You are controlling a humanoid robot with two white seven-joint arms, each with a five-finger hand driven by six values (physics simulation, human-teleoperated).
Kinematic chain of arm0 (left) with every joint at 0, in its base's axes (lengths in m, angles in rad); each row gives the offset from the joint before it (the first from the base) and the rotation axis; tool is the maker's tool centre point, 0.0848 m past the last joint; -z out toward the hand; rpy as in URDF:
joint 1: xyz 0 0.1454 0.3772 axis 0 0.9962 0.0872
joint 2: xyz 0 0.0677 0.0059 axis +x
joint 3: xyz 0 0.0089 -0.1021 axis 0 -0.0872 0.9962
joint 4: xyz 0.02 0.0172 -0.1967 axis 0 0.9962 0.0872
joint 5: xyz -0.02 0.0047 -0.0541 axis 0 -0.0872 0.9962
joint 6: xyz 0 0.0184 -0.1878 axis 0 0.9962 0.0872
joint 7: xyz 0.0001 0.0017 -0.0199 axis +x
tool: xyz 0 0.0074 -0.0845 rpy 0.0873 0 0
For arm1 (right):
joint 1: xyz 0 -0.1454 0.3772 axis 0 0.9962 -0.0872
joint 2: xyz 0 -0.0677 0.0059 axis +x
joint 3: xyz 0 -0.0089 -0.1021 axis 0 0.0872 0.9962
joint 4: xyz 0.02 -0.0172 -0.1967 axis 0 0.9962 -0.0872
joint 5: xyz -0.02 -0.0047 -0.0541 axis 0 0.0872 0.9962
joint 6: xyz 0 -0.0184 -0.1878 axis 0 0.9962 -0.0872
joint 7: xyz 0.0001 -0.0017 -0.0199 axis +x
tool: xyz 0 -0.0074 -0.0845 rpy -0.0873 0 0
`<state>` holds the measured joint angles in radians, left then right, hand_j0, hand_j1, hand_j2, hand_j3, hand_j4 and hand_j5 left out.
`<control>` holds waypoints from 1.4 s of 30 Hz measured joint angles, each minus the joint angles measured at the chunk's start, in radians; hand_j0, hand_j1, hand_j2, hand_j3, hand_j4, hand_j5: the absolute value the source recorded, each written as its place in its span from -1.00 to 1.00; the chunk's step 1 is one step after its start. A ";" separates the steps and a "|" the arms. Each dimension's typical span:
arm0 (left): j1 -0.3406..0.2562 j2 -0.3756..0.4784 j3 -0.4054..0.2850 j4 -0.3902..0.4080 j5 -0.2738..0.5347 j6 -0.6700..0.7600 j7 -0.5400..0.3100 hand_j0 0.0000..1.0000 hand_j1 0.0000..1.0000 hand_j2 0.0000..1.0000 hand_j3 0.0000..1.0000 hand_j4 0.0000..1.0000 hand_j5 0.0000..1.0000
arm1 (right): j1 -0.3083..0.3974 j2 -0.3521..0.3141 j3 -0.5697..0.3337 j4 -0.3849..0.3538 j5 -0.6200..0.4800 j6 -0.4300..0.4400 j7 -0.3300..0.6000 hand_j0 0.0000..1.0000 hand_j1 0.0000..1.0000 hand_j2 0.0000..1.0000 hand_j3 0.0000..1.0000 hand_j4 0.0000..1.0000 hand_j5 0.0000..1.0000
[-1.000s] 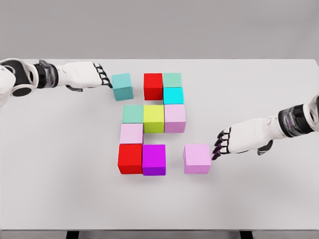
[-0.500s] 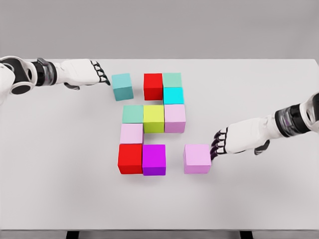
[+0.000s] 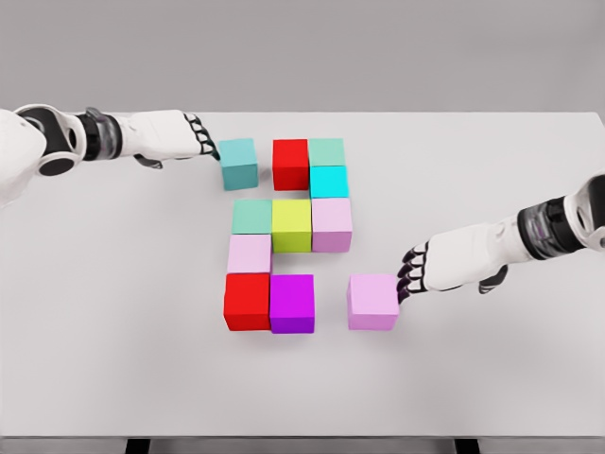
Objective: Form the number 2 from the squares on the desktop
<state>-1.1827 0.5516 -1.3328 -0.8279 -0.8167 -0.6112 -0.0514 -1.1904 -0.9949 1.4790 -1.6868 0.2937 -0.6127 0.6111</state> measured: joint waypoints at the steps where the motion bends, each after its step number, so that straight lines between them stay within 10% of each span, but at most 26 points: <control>1: 0.000 -0.001 0.000 0.000 0.000 0.000 0.000 0.79 0.79 0.79 0.79 0.79 0.79 | 0.000 0.002 0.000 -0.003 0.000 0.000 0.000 1.00 1.00 1.00 1.00 1.00 1.00; 42: -0.011 -0.074 0.000 0.105 -0.001 0.000 0.000 0.85 0.85 0.85 0.85 0.85 0.85 | 0.012 -0.008 0.005 -0.058 -0.055 0.000 0.000 1.00 1.00 1.00 1.00 1.00 1.00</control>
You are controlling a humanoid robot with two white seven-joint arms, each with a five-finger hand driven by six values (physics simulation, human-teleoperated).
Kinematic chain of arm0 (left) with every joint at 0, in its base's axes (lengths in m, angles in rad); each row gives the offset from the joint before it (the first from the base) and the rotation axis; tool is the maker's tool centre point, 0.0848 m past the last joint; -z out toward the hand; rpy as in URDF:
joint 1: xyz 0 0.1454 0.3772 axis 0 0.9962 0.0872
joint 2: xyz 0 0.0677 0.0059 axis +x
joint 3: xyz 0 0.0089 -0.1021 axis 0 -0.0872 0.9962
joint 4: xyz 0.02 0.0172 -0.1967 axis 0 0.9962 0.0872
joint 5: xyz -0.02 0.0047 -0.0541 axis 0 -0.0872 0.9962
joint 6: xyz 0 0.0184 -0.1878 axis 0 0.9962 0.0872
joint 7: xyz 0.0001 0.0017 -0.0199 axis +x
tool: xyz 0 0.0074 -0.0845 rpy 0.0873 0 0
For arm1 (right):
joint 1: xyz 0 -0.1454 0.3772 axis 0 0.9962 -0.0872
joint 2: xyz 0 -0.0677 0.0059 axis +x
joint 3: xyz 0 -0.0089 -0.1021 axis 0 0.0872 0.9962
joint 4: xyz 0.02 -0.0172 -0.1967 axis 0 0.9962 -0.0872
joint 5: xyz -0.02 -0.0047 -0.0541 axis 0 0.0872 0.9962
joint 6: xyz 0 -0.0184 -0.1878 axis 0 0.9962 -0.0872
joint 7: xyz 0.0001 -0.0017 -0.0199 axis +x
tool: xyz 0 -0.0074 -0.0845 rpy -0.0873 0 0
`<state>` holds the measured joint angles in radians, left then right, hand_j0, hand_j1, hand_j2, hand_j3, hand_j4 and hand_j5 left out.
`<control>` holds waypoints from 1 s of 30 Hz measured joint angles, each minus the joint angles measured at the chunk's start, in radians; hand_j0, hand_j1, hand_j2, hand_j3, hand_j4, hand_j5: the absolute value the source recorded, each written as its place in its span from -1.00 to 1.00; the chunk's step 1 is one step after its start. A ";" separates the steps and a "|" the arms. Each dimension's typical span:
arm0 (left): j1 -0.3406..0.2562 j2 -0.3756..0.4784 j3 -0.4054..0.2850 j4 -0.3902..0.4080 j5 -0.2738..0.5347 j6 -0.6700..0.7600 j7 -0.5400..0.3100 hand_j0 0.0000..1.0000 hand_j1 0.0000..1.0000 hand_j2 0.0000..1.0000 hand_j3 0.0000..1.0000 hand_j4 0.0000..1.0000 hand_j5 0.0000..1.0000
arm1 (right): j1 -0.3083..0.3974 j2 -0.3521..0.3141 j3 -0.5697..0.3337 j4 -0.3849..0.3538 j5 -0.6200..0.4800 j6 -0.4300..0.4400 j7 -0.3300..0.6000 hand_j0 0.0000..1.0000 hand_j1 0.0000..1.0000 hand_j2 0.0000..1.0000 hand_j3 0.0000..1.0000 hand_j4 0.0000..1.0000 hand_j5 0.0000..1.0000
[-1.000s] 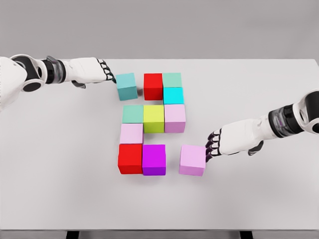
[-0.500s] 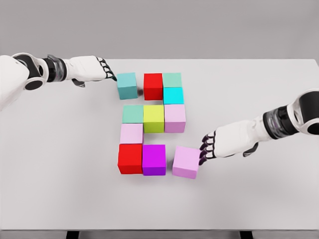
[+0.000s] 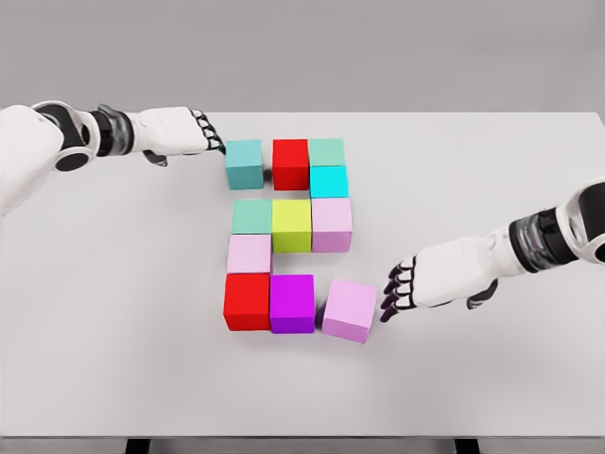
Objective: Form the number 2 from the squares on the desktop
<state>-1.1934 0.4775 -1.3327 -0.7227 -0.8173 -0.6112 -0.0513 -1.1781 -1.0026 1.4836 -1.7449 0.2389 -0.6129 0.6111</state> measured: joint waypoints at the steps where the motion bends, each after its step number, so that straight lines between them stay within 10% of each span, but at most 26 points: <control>1: 0.000 -0.002 0.000 0.000 0.000 0.000 0.000 0.85 0.85 0.85 0.85 0.85 0.85 | 0.006 -0.006 0.001 -0.001 -0.013 0.000 0.000 1.00 1.00 1.00 1.00 1.00 1.00; 30: 0.002 0.039 -0.007 -0.051 0.004 0.000 0.000 0.85 0.85 0.85 0.85 0.85 0.85 | 0.028 -0.012 -0.011 0.034 -0.186 0.000 0.000 1.00 1.00 1.00 1.00 1.00 1.00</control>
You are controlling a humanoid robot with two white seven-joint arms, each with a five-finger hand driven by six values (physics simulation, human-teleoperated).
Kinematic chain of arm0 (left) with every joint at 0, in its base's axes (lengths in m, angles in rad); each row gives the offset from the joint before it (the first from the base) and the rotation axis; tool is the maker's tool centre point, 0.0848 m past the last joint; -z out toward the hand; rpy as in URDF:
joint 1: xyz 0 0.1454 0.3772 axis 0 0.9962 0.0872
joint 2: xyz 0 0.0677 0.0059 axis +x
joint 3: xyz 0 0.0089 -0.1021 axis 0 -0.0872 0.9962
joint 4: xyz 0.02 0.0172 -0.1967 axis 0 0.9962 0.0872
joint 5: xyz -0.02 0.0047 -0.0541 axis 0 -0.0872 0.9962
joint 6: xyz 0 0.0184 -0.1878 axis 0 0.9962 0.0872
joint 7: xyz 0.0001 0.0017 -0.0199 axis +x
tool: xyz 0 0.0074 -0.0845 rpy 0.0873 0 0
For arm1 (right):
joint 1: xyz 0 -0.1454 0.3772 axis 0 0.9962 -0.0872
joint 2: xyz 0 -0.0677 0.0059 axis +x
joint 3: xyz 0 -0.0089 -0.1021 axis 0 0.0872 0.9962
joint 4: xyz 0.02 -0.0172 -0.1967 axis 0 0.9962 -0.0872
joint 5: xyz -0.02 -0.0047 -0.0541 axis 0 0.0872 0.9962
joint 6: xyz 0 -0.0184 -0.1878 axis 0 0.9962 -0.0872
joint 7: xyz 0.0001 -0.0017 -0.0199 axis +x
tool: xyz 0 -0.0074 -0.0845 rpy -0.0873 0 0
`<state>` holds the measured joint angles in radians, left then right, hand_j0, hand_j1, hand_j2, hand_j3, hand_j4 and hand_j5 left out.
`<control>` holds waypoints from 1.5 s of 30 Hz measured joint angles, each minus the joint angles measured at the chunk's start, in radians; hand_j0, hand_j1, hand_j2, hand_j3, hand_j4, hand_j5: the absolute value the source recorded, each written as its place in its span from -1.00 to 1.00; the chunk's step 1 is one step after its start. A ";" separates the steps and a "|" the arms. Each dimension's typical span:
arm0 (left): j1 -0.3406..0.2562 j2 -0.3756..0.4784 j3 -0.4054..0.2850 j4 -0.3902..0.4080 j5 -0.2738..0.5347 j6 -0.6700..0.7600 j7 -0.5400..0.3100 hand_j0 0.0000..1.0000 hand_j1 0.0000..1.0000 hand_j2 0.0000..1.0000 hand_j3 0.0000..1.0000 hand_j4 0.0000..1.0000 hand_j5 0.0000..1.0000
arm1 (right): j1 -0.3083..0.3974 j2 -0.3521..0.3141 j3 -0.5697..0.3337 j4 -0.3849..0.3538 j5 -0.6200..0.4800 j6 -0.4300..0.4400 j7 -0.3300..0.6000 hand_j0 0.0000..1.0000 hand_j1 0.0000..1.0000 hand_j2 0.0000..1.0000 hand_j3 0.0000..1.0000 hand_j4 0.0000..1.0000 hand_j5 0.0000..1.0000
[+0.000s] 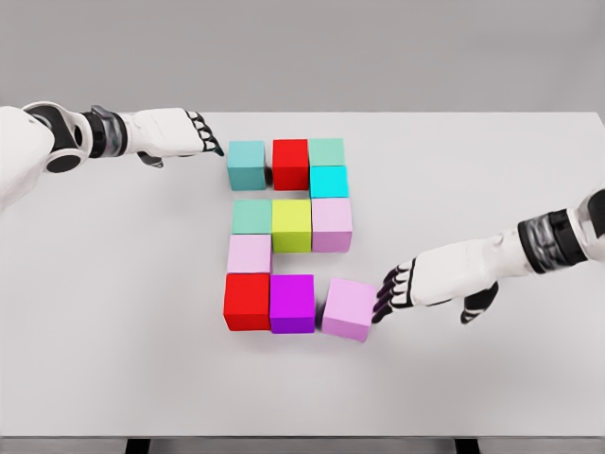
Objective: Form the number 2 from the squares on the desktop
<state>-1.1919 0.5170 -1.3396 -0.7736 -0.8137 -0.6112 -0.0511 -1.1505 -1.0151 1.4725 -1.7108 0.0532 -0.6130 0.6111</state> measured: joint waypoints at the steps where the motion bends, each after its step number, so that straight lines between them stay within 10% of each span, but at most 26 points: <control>1: 0.000 0.000 0.000 -0.002 0.000 0.000 0.000 0.85 0.85 0.85 0.85 0.85 0.85 | 0.000 0.002 -0.004 0.005 0.000 0.000 0.000 1.00 1.00 1.00 1.00 1.00 1.00; 45: 0.006 0.076 -0.021 -0.098 0.000 0.000 0.000 0.86 0.86 0.86 0.86 0.86 0.86 | -0.002 0.031 -0.067 0.070 -0.001 0.000 0.000 1.00 1.00 1.00 1.00 1.00 1.00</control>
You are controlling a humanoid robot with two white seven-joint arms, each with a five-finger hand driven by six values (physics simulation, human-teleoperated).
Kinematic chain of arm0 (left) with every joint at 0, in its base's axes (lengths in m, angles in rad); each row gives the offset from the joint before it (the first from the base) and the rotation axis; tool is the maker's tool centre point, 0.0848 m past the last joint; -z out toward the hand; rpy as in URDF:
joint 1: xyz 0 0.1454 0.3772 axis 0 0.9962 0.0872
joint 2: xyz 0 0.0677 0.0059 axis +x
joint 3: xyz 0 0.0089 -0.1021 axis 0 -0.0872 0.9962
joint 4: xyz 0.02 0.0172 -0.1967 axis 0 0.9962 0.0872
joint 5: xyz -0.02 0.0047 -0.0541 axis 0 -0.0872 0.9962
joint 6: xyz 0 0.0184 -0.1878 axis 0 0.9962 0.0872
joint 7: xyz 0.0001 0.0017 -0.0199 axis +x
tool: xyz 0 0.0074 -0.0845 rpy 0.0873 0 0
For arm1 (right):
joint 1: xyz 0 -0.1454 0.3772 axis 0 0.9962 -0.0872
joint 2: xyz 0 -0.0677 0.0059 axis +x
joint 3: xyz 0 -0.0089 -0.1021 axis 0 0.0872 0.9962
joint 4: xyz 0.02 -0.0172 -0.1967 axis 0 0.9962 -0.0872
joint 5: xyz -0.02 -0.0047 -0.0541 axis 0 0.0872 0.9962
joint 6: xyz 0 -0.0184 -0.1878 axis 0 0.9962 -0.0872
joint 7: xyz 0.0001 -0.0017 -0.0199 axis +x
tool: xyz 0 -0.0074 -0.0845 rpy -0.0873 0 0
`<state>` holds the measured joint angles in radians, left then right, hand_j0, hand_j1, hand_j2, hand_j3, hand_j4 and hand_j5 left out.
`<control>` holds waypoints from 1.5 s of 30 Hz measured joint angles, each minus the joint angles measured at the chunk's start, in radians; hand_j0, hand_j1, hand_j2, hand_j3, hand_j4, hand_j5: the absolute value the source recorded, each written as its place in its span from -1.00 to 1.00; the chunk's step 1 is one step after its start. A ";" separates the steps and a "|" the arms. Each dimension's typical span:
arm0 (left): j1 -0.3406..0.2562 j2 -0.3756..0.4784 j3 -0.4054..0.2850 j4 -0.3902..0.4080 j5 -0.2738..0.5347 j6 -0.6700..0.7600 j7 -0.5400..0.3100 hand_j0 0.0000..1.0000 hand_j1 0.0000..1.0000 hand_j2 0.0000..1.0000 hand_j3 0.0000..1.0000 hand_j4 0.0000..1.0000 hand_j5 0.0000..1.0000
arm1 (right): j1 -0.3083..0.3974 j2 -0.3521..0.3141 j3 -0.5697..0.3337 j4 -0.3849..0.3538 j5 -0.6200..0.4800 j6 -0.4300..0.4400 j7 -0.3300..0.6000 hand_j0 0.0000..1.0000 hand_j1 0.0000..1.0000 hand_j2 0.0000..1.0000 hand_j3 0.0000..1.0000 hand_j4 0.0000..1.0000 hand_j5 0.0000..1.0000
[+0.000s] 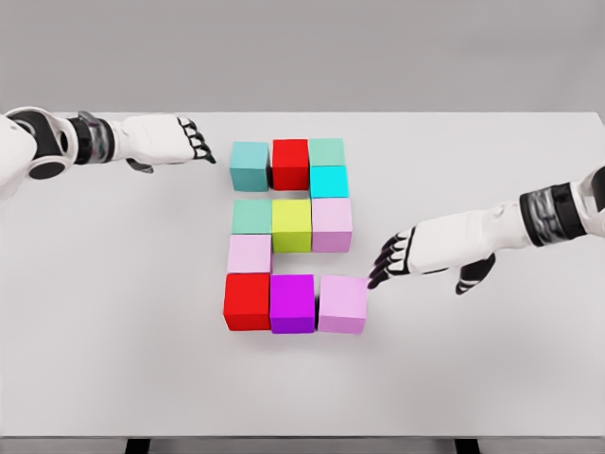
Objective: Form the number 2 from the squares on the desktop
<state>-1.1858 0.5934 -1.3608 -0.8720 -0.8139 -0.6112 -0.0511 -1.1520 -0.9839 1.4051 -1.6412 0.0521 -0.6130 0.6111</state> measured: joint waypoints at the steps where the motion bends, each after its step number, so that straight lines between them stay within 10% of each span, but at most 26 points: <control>1: 0.000 0.005 -0.002 -0.009 0.000 0.000 0.000 0.86 0.86 0.86 0.86 0.86 0.86 | 0.000 -0.001 0.000 0.009 0.000 0.000 0.000 1.00 1.00 1.00 1.00 1.00 1.00; 40: 0.003 0.020 -0.022 -0.096 0.001 0.000 -0.005 0.89 0.89 0.89 0.89 0.89 0.89 | 0.043 0.063 0.006 0.091 0.012 0.000 0.000 1.00 1.00 1.00 1.00 1.00 1.00; 45: -0.003 0.016 -0.021 -0.061 0.001 0.000 -0.005 0.92 0.92 0.92 0.92 0.92 0.92 | 0.170 -0.017 -0.211 0.131 -0.082 0.001 0.000 1.00 1.00 1.00 1.00 1.00 1.00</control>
<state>-1.1888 0.6097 -1.3818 -0.9326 -0.8129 -0.6112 -0.0556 -0.9819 -1.0011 1.1939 -1.5102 -0.0295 -0.6120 0.6110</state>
